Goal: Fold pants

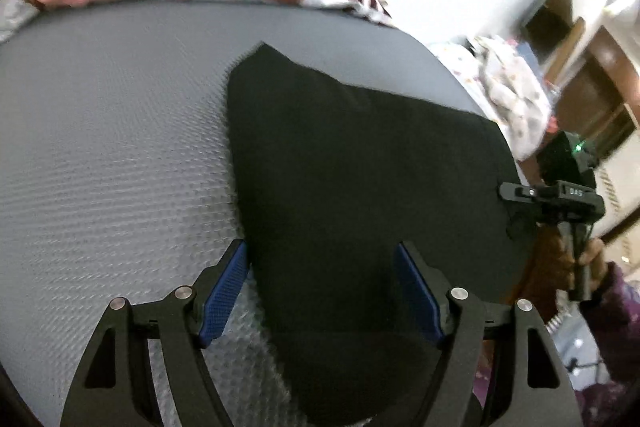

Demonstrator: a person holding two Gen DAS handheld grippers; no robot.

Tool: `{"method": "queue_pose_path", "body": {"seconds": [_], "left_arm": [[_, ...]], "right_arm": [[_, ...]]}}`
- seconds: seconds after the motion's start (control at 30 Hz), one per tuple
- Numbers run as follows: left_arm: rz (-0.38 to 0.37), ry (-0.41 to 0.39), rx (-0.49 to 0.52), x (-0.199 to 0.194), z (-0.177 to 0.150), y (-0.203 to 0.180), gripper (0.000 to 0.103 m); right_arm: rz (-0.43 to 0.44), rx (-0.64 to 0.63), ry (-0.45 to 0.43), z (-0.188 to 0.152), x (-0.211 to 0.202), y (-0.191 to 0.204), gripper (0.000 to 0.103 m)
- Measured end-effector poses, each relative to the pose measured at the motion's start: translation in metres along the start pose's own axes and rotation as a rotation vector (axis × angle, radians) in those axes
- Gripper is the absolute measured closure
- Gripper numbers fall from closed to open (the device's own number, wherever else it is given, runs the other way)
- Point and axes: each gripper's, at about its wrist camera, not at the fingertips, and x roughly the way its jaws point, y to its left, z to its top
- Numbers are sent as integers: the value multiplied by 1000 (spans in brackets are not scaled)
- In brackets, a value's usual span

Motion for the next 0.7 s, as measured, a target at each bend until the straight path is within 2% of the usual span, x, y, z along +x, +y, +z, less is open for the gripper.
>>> {"method": "queue_pose_path", "body": {"seconds": [0.07, 0.13, 0.2, 0.27, 0.33, 0.43, 0.5, 0.57, 0.63, 0.7], "left_arm": [[-24, 17, 12, 6, 7, 3, 30], [-67, 38, -22, 7, 17, 10, 30], [-120, 66, -72, 8, 25, 19, 30], [-135, 83, -65, 8, 27, 20, 30], [-116, 89, -22, 7, 27, 16, 30], [-107, 79, 3, 9, 30, 13, 30], [-69, 69, 24, 15, 38, 8, 30], [-63, 73, 32, 21, 45, 3, 23], [-39, 64, 46, 24, 46, 0, 23], [1, 54, 68, 24, 44, -3, 31]], "right_arm": [[-13, -22, 11, 1, 5, 7, 61], [21, -22, 14, 1, 6, 8, 69], [38, -24, 20, 2, 7, 8, 70], [38, -22, 36, 5, 10, 5, 70], [33, -2, 52, 9, 11, 0, 63], [74, 54, 33, 16, 11, -7, 57], [85, 55, 19, 16, 17, -3, 56], [30, -21, 31, 17, 24, 11, 62], [8, -51, 55, 16, 29, 17, 72], [9, -68, 52, 16, 28, 17, 74]]}}
